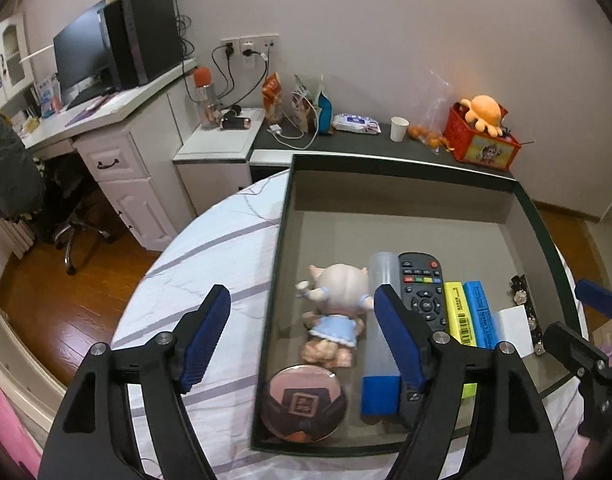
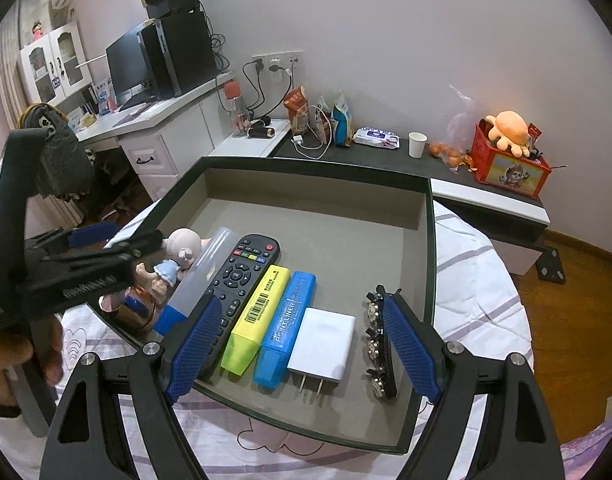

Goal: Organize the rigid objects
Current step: 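Lower the doll into the box beside the clear bottle and open the left gripper, then withdraw the left gripper from the box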

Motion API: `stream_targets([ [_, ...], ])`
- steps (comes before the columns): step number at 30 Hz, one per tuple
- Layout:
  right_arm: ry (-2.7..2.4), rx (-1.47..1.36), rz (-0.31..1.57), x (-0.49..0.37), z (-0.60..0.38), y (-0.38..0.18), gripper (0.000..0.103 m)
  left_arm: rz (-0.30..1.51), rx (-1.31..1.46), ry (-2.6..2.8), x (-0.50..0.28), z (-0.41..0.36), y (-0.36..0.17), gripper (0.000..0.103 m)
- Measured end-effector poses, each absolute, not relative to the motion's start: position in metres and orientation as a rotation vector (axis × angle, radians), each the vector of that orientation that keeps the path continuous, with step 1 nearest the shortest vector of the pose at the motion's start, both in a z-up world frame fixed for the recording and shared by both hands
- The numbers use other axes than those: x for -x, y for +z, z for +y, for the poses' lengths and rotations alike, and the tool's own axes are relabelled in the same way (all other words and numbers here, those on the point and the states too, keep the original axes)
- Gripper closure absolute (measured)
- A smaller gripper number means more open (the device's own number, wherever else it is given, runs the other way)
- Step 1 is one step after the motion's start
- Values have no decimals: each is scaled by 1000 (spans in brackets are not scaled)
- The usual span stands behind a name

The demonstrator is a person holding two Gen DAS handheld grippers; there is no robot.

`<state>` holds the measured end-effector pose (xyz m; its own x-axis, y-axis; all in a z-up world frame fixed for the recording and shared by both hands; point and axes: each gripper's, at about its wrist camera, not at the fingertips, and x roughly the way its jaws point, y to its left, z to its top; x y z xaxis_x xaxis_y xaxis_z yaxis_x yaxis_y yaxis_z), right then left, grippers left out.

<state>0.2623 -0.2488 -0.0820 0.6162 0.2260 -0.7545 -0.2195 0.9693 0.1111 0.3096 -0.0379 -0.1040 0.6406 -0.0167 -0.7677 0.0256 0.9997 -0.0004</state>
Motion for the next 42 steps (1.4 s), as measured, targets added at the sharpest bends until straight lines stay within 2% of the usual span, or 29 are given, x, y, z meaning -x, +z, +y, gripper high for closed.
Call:
stream_targets([
  [15,273,-1,880,-266,-249,-90,19,948,-302,63,-326,-72,-132,24],
  [26,272,-14,881,-273,-255,-94,19,946,-299,68,-340,-73,-138,14],
  [42,248,-40,863,-266,-267,-88,19,921,-191,32,-329,-54,-123,14],
])
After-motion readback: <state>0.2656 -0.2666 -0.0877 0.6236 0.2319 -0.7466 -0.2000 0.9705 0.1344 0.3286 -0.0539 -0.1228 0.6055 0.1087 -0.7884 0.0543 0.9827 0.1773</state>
